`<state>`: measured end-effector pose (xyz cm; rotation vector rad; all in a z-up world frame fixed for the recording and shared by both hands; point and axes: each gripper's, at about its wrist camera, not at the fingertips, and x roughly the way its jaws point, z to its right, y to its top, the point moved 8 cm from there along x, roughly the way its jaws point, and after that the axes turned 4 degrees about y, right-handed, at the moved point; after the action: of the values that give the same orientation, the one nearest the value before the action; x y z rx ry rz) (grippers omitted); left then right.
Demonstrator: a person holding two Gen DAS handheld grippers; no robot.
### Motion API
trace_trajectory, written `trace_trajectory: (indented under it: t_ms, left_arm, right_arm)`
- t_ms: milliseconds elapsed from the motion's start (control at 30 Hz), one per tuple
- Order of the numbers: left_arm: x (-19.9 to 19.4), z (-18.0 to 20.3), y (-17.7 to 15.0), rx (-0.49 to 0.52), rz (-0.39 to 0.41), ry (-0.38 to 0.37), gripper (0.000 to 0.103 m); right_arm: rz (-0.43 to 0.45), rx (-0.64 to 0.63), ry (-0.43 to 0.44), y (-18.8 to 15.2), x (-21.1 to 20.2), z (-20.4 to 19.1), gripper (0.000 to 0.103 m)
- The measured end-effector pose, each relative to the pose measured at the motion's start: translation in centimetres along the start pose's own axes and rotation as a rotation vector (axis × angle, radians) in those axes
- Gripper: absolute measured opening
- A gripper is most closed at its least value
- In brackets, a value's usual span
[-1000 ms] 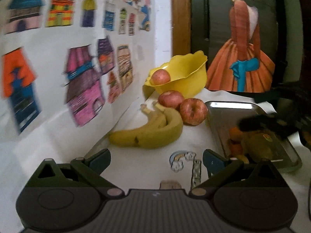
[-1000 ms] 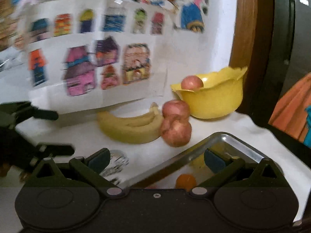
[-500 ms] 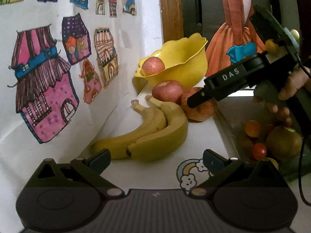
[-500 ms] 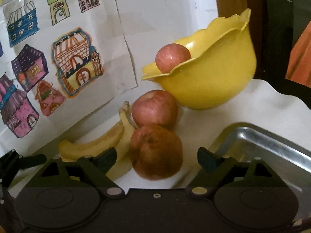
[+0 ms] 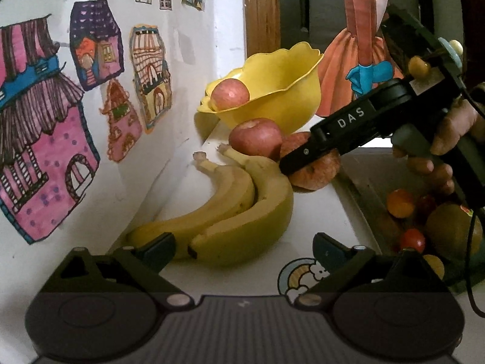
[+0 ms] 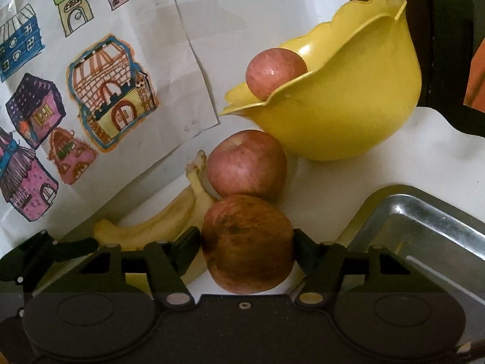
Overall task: Organize fruits
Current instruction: 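Grasp a banana with the left gripper while the right gripper holds the apple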
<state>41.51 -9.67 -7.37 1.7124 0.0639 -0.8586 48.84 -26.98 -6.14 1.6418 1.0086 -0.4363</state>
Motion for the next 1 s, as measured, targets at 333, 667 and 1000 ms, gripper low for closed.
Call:
trace_trajectory:
  t_ms: [333,667,1000]
  left_arm:
    - [-0.5,0.7,-0.7,0.005,-0.028,-0.086,0.086]
    - [0.8,1.8,-0.2,0.063,-0.047,-0.051,0.084]
    - [0.3,1.8,-0.4,0.085,-0.054,-0.037,0.049]
  right_arm:
    - [-0.024,-0.031,0.01,-0.5,-0.7,-0.4,0.065]
    - [-0.026,-0.033,0.017,-0.7,-0.7,0.0,0.064]
    - [-0.01,-0.024,0.012,-1.3,-2.0,0.4,0.064]
